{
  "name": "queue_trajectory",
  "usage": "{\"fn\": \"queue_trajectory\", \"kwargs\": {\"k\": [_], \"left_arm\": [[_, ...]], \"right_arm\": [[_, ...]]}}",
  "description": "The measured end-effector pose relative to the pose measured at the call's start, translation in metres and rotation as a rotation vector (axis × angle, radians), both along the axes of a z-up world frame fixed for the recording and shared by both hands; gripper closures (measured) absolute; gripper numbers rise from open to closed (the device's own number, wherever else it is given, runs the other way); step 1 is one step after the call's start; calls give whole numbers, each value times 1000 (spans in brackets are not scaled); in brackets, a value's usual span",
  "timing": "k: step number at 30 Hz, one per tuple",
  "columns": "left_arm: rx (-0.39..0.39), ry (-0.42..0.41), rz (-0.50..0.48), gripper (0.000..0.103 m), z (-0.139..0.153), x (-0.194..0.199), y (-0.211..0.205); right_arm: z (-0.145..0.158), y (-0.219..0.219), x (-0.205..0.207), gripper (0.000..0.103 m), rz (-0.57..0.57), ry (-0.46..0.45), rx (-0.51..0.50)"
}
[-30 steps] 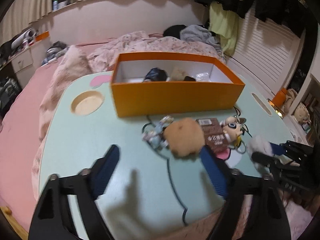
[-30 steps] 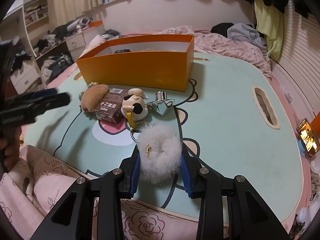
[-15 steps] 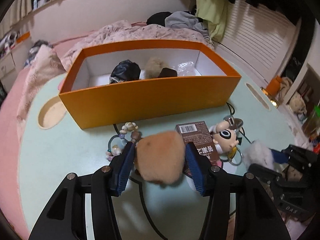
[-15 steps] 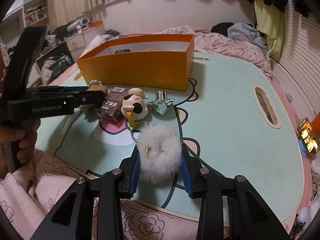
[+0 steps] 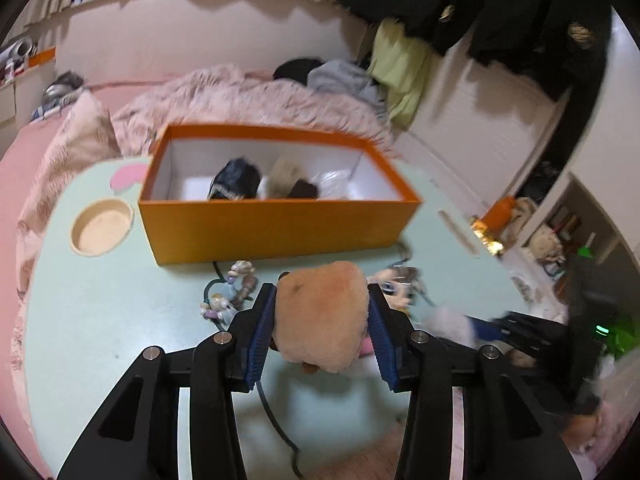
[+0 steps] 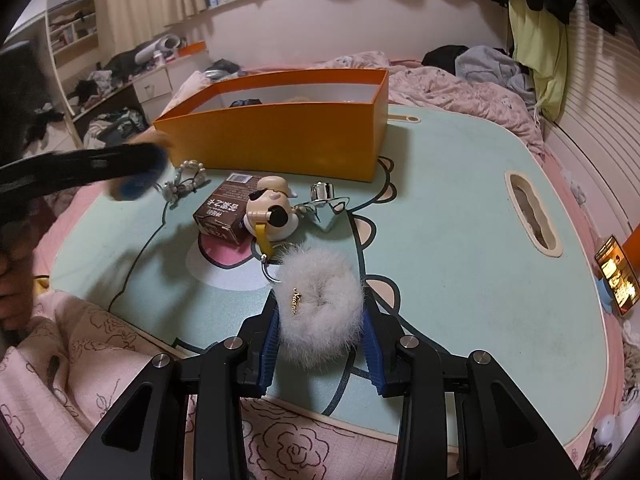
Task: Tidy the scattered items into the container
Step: 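Lift the tan plush with the left gripper while the right gripper holds the white pompom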
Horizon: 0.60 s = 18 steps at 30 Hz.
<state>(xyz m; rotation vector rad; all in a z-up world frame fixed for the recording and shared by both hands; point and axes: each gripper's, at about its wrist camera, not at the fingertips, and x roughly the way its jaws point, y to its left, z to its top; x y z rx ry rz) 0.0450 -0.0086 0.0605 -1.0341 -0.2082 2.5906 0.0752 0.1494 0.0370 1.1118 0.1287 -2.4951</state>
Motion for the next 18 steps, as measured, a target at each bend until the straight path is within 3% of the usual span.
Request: {"fn": "queue_trajectory", "kwargs": {"k": [3, 8, 12, 15, 18], "left_arm": [[-90, 21, 22, 57, -1, 20, 4], [-120, -40, 57, 57, -30, 32, -1], [-219, -48, 77, 57, -43, 33, 10], [-320, -20, 81, 57, -55, 35, 24], [-339, -32, 94, 57, -57, 36, 22]], "right_arm": [[2, 0, 3, 68, 15, 12, -11], [8, -10, 12, 68, 75, 57, 0], [11, -23, 20, 68, 135, 93, 40], [2, -28, 13, 68, 140, 48, 72], [-1, -28, 8, 68, 133, 21, 69]]}}
